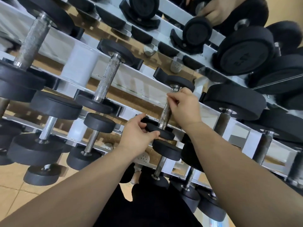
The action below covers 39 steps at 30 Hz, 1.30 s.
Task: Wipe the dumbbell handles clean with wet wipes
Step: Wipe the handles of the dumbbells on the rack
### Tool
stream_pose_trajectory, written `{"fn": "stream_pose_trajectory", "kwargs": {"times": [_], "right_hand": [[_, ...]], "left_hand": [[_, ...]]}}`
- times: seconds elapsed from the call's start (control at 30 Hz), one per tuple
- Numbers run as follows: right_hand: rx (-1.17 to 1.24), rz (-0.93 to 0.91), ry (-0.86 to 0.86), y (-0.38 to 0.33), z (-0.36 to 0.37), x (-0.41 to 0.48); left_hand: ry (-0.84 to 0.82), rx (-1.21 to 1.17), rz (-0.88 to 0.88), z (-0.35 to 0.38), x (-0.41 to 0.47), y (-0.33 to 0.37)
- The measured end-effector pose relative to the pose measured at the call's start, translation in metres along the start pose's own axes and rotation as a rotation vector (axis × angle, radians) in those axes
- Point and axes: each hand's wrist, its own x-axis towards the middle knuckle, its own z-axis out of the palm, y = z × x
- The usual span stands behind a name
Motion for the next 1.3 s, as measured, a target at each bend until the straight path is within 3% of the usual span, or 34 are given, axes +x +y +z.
{"fn": "stream_pose_trajectory", "kwargs": {"times": [0.07,0.2,0.27,0.47,0.63,0.7,0.9,1.0,1.07,1.13,1.3], "right_hand": [[-0.013,0.005,-0.009,-0.003,0.001,-0.011],[-0.076,-0.243,-0.272,-0.009,-0.001,-0.046],[-0.132,-0.294,-0.320,-0.007,-0.005,-0.034],[-0.131,-0.079,-0.056,0.002,-0.009,0.006],[-0.039,-0.281,-0.284,0.000,-0.008,-0.040],[-0.071,-0.292,-0.291,0.006,-0.005,-0.029],[-0.006,-0.017,0.035,0.010,-0.001,-0.004],[0.140,-0.076,-0.052,0.009,0.006,-0.035],[0.152,-0.135,-0.198,0.008,0.007,-0.051],[0.158,-0.166,-0.239,0.010,0.005,-0.043],[0.176,0.077,0.031,0.011,0.003,0.001]], "left_hand": [[-0.011,-0.003,-0.012,-0.001,0.001,0.002],[-0.027,0.001,-0.005,-0.001,0.001,0.002],[-0.026,0.011,0.006,-0.002,0.000,0.002],[-0.032,0.016,0.022,-0.003,-0.004,0.005],[-0.027,0.024,0.017,-0.002,-0.002,0.008],[-0.022,0.021,0.015,-0.001,-0.002,0.007],[-0.029,0.001,0.005,-0.004,-0.002,0.006],[-0.022,-0.016,-0.027,-0.010,0.000,0.007],[-0.013,-0.026,-0.042,-0.014,0.002,0.007],[-0.005,-0.029,-0.048,-0.015,0.002,0.007],[0.029,0.004,-0.079,-0.013,-0.003,0.012]]}}
